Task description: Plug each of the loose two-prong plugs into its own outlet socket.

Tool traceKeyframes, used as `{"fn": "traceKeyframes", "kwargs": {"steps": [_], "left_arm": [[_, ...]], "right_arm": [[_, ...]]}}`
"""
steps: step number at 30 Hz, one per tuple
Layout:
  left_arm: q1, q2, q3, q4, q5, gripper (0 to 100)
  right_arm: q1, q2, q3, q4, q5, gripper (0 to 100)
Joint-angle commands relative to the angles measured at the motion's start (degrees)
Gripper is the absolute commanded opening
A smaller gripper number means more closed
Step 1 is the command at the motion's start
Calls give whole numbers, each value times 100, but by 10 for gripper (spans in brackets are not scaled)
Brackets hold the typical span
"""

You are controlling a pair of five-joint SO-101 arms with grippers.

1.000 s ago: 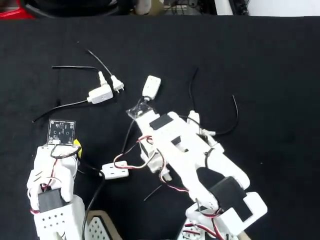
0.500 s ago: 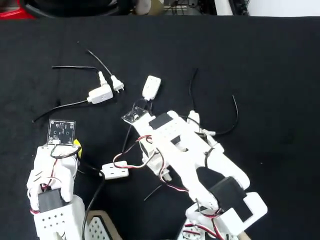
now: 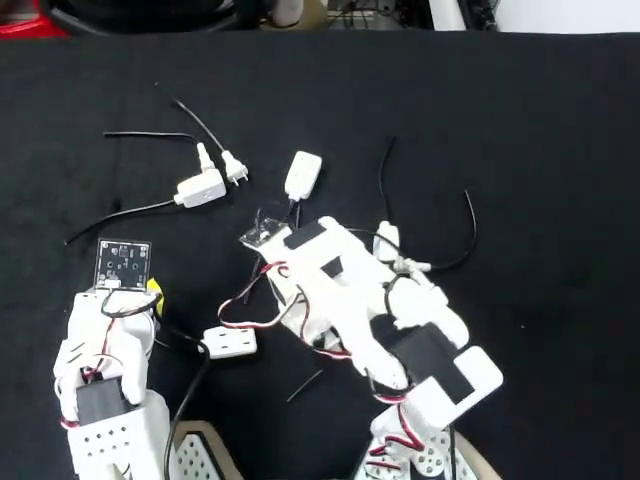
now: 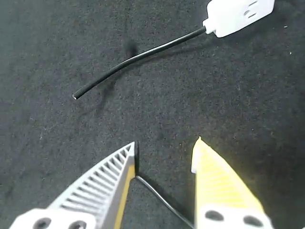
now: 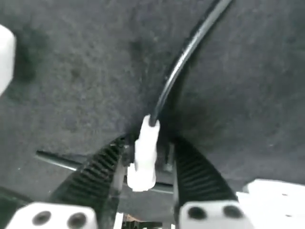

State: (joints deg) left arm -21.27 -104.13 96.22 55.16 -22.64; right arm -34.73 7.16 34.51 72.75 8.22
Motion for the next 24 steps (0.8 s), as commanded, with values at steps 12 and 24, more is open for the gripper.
{"fn": "traceKeyframes", "kwargs": {"steps": [12,24], "left_arm": [[-75,26,119,-114,-35,195],[-75,-9,119,-158,9,195]], "right_arm": [[-149,-892,-22,167,18,12],[-1046,-2976,259,-853,-659,12]]}}
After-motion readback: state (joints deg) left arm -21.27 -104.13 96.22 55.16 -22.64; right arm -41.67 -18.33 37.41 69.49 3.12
